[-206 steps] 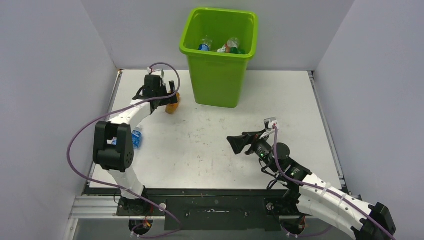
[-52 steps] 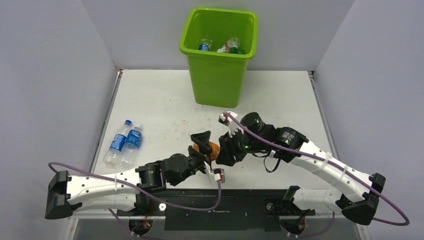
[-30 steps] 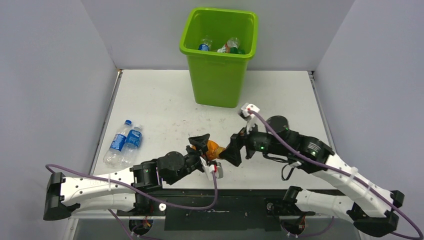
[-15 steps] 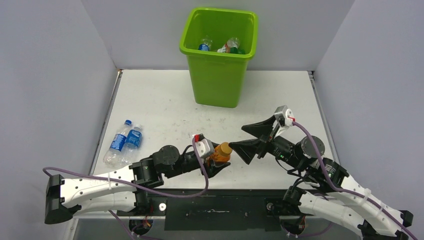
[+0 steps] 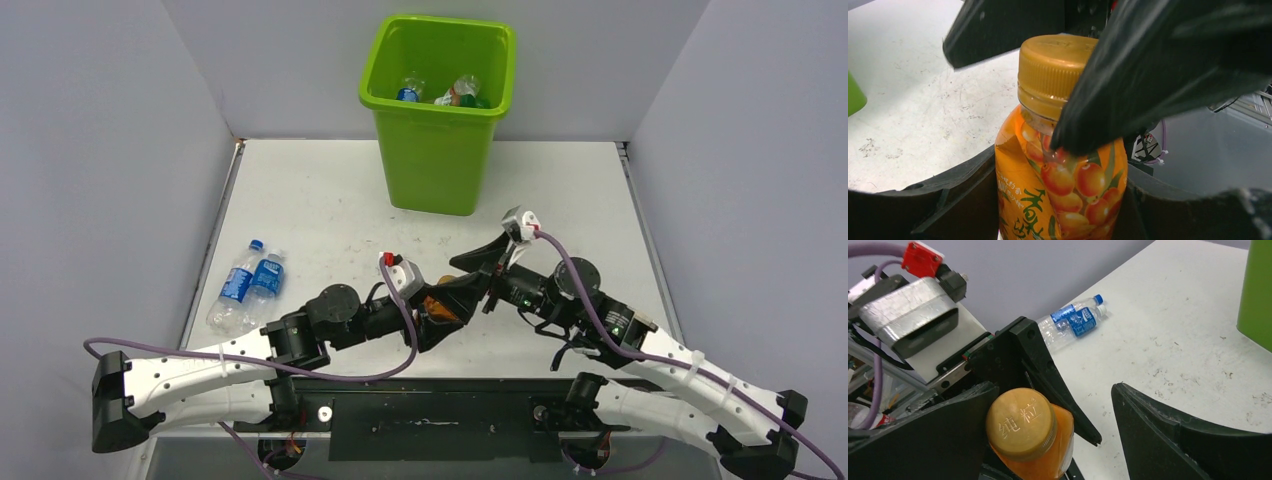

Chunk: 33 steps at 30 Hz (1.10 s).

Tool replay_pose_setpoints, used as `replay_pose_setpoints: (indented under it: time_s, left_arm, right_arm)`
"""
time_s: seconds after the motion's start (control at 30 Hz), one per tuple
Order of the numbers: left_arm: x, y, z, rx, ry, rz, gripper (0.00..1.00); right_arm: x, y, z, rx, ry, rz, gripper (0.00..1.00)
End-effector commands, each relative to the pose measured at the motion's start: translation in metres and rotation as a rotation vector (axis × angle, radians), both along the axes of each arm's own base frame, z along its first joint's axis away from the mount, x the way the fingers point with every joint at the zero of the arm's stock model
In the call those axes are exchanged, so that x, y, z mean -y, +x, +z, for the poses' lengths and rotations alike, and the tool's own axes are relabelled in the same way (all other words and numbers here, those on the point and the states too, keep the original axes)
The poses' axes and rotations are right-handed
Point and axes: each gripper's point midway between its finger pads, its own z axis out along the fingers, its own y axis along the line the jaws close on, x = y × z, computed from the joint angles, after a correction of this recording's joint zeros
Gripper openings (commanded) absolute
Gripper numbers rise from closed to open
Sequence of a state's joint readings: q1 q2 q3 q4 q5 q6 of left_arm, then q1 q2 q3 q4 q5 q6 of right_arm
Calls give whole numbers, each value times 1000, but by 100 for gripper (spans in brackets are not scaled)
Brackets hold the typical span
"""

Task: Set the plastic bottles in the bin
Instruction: Place the plastic bottle in the trash bin.

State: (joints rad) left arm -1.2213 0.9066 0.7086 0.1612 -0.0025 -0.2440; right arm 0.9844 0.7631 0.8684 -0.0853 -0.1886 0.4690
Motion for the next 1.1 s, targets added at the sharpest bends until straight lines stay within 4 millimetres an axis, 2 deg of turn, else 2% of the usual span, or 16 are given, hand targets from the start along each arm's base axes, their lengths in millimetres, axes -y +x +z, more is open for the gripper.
replay_pose_setpoints:
  time_s: [0.0, 0.07, 0.17, 0.2, 0.23, 0.27, 0.3, 0.33, 0.43, 0.53, 0.6, 0.7, 0.8, 0.87, 0.93, 1.07]
  left_arm:
    - [-1, 4, 38, 18, -122, 23, 12]
    - [-2, 5, 39, 18, -129, 27, 12]
    - [-2, 6, 41, 20, -139, 29, 12]
    - [-3, 6, 42, 20, -142, 30, 16]
    - [-3, 6, 41, 18, -145, 35, 25]
    - [-4, 7, 42, 17, -151, 40, 40]
    - [-5, 7, 43, 18, -157, 45, 63]
    - [-8, 9, 45, 27, -167, 55, 96]
    - [-26, 18, 52, 50, -203, 137, 96]
    - [-61, 34, 60, 114, -186, 283, 96]
    - [-93, 51, 59, 147, -125, 433, 96]
    - [-149, 74, 60, 145, -71, 694, 96]
    - [-208, 85, 59, 122, -69, 946, 96]
    - [-250, 88, 55, 81, -113, 1128, 96]
    - [-277, 84, 52, 67, -147, 1216, 96]
    - [-301, 78, 53, 70, -194, 1260, 96]
  right_arm:
    - [-10, -5, 7, 9, 2, 28, 82]
    - [-12, -5, 1, -2, -26, 27, 69]
    - [-14, -5, -4, -13, -42, 25, 40]
    - [-14, -5, -5, -16, -43, 25, 31]
    - [-14, -4, -5, -16, -42, 21, 18]
    - [-13, -3, -4, -14, -39, 12, 8]
    - [-12, -1, -1, -9, -35, -1, 6]
    - [-10, 1, 3, 2, -32, -14, 5]
    - [-2, 10, 25, 60, -43, -68, 5]
    - [12, 29, 65, 149, -51, -188, 5]
    - [22, 44, 98, 219, -44, -283, 5]
    - [45, 66, 158, 344, 41, -467, 5]
    - [64, 87, 203, 443, 117, -647, 5]
    - [64, 104, 220, 482, 125, -731, 5]
    - [66, 121, 234, 507, 143, -804, 5]
    - [75, 160, 253, 535, 208, -917, 5]
